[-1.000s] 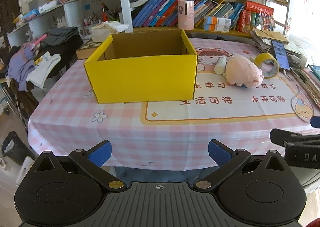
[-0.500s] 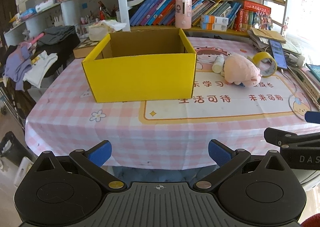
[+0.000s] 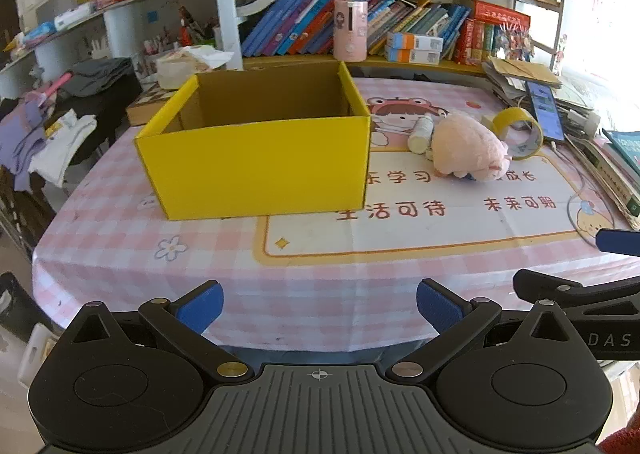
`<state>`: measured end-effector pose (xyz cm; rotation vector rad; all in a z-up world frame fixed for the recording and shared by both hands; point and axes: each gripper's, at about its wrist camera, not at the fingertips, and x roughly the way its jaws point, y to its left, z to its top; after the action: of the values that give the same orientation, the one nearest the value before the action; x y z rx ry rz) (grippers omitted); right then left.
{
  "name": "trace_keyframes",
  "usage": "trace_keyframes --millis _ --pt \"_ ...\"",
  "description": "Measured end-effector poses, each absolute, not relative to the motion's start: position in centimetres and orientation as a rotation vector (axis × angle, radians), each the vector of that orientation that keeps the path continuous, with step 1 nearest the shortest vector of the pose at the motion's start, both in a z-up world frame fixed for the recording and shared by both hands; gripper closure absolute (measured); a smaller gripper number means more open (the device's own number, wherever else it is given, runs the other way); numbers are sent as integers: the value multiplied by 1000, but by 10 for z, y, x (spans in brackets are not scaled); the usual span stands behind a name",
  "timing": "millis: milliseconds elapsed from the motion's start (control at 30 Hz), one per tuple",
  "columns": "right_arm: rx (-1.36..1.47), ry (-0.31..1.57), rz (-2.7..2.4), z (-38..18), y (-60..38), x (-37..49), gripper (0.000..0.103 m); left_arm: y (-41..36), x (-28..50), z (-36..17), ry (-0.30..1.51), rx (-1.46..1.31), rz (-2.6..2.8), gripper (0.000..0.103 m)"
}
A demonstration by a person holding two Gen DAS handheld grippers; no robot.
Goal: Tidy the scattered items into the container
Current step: 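Move both tools toward the pink plush pig and tape roll, then grasp the pink plush pig with the left tool while the right tool grasps the yellow tape roll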
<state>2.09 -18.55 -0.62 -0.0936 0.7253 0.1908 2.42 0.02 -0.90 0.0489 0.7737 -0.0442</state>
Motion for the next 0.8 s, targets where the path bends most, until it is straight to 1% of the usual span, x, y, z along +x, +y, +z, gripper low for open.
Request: trace_keyframes --millis 433,800 --pt "-84 730 127 -12 -222 61 0 -39 67 -17 786 76 -113 0" --pt "-103 760 96 -16 -275 116 0 -99 117 -24 802 86 -176 0"
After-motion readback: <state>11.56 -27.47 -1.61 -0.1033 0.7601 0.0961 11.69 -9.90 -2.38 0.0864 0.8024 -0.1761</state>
